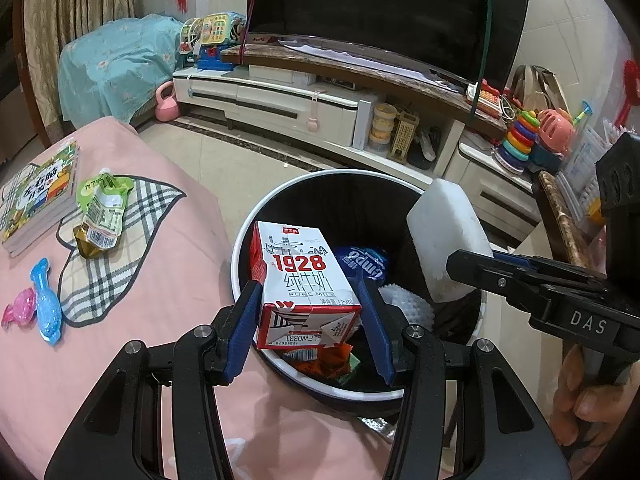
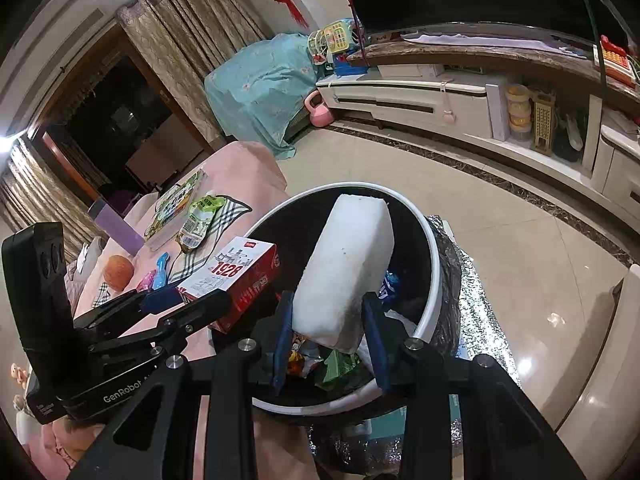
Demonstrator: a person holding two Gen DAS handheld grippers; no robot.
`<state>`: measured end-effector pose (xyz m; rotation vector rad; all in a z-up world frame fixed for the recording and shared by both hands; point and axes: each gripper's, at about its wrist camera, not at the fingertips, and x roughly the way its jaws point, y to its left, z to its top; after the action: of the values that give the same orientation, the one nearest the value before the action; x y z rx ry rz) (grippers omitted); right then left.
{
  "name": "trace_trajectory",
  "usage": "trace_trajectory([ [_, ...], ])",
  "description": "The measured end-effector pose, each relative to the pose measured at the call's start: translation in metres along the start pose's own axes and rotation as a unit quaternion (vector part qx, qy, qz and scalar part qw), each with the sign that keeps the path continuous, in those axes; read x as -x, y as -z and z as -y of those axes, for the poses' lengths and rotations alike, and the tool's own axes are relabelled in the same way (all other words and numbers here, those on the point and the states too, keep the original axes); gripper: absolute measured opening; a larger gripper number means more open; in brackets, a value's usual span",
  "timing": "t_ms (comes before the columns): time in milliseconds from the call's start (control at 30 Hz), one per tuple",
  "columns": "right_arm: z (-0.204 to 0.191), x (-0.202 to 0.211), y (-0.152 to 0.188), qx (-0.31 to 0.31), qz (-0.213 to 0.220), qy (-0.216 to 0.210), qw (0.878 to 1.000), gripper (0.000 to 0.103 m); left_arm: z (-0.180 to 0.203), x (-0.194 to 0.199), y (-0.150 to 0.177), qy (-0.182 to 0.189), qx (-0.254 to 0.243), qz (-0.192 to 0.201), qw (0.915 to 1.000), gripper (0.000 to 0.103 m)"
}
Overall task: Collect trash
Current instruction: 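Open both tools to drop the carton and foam block into the bin, then move both open tools back over the table toward the toy brushes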
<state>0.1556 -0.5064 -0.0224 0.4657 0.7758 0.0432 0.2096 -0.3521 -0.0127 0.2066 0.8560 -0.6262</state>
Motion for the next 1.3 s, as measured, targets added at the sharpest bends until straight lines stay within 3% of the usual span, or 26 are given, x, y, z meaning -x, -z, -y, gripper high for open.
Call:
trace_trajectory([
  [200, 0.005, -0.001, -0.002, -0.012, 0.0, 0.0, 1.0, 0.039, -0.002, -0.004, 0.0, 0.007, 0.006, -0.004, 0.9999, 0.05],
  [333, 0.01, 0.0, -0.002, -0.031, 0.0, -0.009, 0.999, 0.051, 0.0, -0.006, 0.001, 0.013, 0.001, -0.008, 0.9999, 0.051],
  [600, 0.006, 0.012, -0.002, -0.041, 0.02, -0.01, 0.999, 0.055, -0.017, 0.015, 0.015, 0.01, 0.029, 0.01, 0.9995, 0.068],
  [667, 0.0, 0.016, 0.0, -0.042, 0.028, -0.014, 0.999, 0.065, -0.026, 0.024, 0.023, 0.003, 0.041, 0.017, 0.999, 0.07],
  [867, -0.032, 0.022, 0.017, -0.033, 0.054, -0.037, 0.997, 0.09, -0.066, 0.052, 0.057, -0.027, 0.079, 0.034, 0.9959, 0.078],
  [1300, -0.129, -0.01, 0.062, 0.034, 0.04, -0.088, 0.995, 0.093, -0.165, 0.094, 0.131, -0.088, 0.163, 0.029, 0.9823, 0.08],
])
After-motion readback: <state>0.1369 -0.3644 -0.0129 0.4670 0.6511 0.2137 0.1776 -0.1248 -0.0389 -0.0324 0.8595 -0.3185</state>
